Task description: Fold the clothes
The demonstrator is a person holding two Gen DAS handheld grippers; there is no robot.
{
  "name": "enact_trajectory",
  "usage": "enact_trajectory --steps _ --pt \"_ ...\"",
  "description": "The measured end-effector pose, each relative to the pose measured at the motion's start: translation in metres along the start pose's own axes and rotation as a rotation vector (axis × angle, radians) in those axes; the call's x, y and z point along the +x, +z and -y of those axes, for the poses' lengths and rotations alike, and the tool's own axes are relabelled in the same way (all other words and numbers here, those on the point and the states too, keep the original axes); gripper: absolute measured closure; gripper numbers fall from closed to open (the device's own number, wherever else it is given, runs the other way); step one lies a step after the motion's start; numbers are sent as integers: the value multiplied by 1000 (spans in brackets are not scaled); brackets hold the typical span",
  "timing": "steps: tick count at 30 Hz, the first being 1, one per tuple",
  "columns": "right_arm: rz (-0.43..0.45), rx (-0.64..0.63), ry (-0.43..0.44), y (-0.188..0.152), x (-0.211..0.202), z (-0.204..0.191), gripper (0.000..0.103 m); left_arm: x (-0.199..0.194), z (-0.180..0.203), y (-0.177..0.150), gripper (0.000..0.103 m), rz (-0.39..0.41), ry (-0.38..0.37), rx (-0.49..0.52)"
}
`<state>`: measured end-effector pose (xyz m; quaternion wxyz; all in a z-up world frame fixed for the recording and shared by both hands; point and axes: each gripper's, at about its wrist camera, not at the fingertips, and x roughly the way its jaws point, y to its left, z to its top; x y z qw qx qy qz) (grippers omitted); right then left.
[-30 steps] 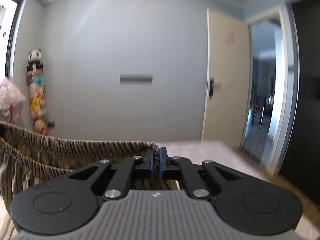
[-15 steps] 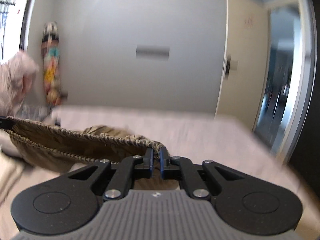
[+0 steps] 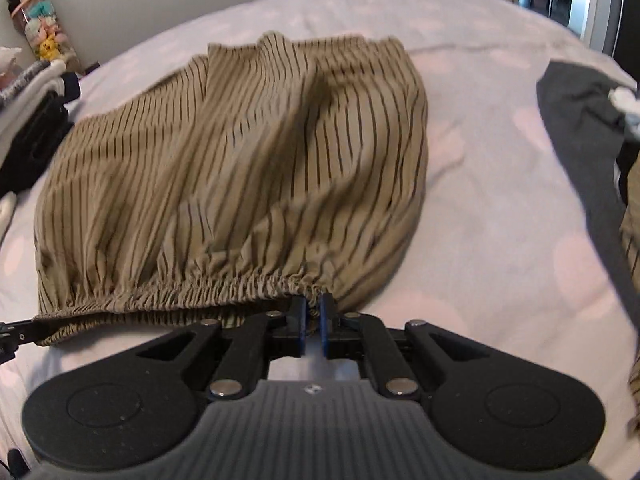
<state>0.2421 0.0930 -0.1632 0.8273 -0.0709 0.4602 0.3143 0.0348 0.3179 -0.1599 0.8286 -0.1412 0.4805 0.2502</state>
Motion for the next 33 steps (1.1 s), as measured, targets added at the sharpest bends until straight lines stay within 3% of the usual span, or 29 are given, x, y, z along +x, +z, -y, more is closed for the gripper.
enact_trajectory --steps 4,7,9,11,17,20,23,28,33 --pt "-13 11 -5 -19 3 8 94 1 0 -11 97 12 -12 -3" --pt "-21 41 0 -24 3 10 87 -1 -3 -18 94 29 -36 -39" --pt "-18 77 13 -25 -1 14 80 -5 -11 -20 79 28 -69 -93" --pt "-24 126 28 -28 -8 21 67 -9 -19 -22 65 21 -103 -153" --pt "-19 261 156 -41 -34 38 52 -30 -43 -27 44 61 -294 -319" --pt "41 281 181 -43 -43 39 44 -29 -50 -27 43 90 -361 -398" --pt "79 353 195 -42 -40 45 43 -14 -53 -22 43 82 -334 -484" --pt "32 536 185 -41 -9 57 44 6 -48 -17 46 51 -313 -513" --pt "35 505 167 -37 4 48 47 27 -42 -11 52 19 -291 -543"
